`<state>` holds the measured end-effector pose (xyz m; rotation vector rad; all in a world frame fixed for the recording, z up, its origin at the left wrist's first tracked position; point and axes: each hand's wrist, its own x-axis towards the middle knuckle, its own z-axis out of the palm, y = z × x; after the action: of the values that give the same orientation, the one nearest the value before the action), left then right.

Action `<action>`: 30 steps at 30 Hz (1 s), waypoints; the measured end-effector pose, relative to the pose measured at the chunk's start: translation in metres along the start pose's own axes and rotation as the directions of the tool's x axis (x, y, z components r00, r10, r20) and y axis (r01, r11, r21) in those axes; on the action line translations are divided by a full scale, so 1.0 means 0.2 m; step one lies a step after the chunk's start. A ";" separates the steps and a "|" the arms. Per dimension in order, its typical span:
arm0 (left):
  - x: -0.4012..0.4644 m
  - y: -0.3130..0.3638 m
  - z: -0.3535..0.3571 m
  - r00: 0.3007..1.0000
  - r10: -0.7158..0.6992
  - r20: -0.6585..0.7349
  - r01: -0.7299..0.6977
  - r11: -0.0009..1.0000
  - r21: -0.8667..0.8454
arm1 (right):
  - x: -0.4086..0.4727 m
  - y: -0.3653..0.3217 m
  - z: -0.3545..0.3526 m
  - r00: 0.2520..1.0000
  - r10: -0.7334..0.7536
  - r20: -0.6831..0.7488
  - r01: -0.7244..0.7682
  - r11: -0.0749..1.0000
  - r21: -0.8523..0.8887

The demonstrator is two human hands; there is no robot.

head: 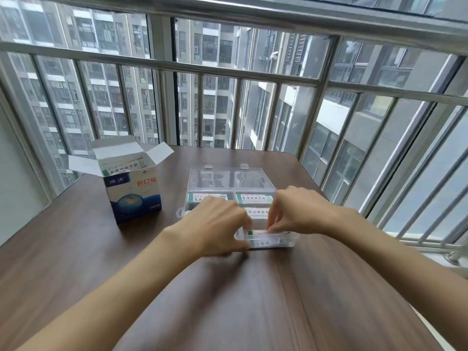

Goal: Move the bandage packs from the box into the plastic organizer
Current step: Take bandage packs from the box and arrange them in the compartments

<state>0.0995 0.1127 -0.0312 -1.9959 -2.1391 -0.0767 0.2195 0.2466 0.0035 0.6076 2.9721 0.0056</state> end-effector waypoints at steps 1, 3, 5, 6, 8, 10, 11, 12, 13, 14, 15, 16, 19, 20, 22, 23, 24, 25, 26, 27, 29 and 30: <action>0.01 0.00 -0.01 1.000 0.006 0.018 -0.007 1.000 0.023 | 0.00 -0.01 0.00 0.999 -0.019 -0.029 0.018 0.998 -0.057; 0.04 0.00 -0.03 0.998 0.016 0.053 -0.018 0.999 0.036 | 0.02 -0.03 0.01 0.995 -0.065 -0.070 0.058 0.993 -0.099; 0.06 0.00 -0.04 0.995 0.028 0.101 -0.029 1.000 0.001 | 0.03 -0.05 0.02 0.994 -0.074 -0.083 0.071 0.996 -0.046; 0.07 0.00 -0.04 0.991 0.030 0.128 -0.028 0.999 -0.021 | 0.03 -0.05 0.02 0.994 -0.068 -0.082 0.068 0.998 -0.002; 0.08 -0.01 -0.04 0.985 0.025 0.174 -0.016 0.999 -0.051 | 0.03 -0.04 0.02 0.996 -0.045 -0.074 0.051 0.996 0.074; 0.08 -0.01 -0.04 0.978 0.024 0.205 -0.009 0.997 -0.071 | 0.02 -0.02 0.03 0.998 -0.023 -0.061 0.030 0.992 0.120; 0.08 -0.01 -0.05 0.976 0.028 0.216 -0.012 0.997 -0.078 | 0.01 0.00 0.03 0.998 -0.016 -0.054 0.024 0.989 0.144; 0.08 -0.01 -0.05 0.974 0.034 0.224 -0.016 0.997 -0.080 | 0.01 0.01 0.02 0.999 -0.015 -0.043 0.023 0.985 0.168; 0.08 0.00 -0.05 0.973 0.038 0.227 -0.020 0.997 -0.080 | 0.00 0.02 0.02 0.999 -0.023 -0.027 0.028 0.982 0.186; 0.08 0.00 -0.05 0.972 0.040 0.231 -0.022 0.997 -0.078 | 0.00 0.03 0.01 0.999 -0.038 -0.006 0.038 0.980 0.196; 0.08 0.00 -0.05 0.972 0.039 0.234 -0.022 0.997 -0.073 | 0.00 0.03 0.01 0.998 -0.053 0.020 0.048 0.979 0.200; 0.09 0.01 -0.05 0.972 0.038 0.232 -0.023 0.998 -0.066 | 0.00 0.03 0.00 0.997 -0.067 0.045 0.057 0.978 0.200; 0.08 0.02 -0.07 0.977 0.040 0.209 -0.034 0.999 -0.031 | 0.00 0.02 0.01 0.993 -0.084 0.077 0.067 0.978 0.197; 0.07 0.03 -0.07 0.978 0.040 0.205 -0.036 0.999 -0.021 | 0.00 0.02 0.01 0.994 -0.086 0.072 0.070 0.977 0.203; 0.06 0.03 -0.08 0.979 0.041 0.201 -0.037 0.999 -0.025 | 0.00 0.02 0.01 0.994 -0.083 0.064 0.067 0.972 0.224; 0.06 0.03 -0.08 0.977 0.041 0.207 -0.034 0.999 -0.039 | 0.00 0.02 0.01 0.995 -0.078 0.064 0.061 0.970 0.234; 0.06 0.03 -0.07 0.975 0.041 0.219 -0.029 0.998 -0.058 | -0.01 0.02 0.00 0.996 -0.069 0.057 0.054 0.969 0.240; 0.06 0.03 -0.07 0.972 0.043 0.231 -0.026 0.997 -0.075 | -0.02 0.02 -0.01 0.998 -0.048 0.037 0.038 0.972 0.234; 0.07 0.02 -0.07 0.969 0.044 0.242 -0.024 0.996 -0.085 | -0.02 0.03 -0.03 1.000 -0.014 0.001 0.014 0.976 0.217; 0.07 0.02 -0.07 0.967 0.045 0.249 -0.023 0.996 -0.089 | -0.03 0.02 -0.05 0.999 0.037 -0.038 -0.030 0.983 0.179; 0.08 0.01 -0.06 0.966 0.043 0.254 -0.020 0.996 -0.091 | -0.04 0.02 -0.09 0.986 0.154 -0.065 -0.150 0.987 0.058; 0.08 0.02 -0.06 0.966 0.044 0.254 -0.022 0.996 -0.088 | -0.05 0.01 -0.11 0.977 0.211 -0.040 -0.211 0.978 0.010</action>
<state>0.1032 0.1261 -0.0160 -2.1950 -2.2890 0.1034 0.2268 0.2450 0.0266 0.9314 2.9314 0.0270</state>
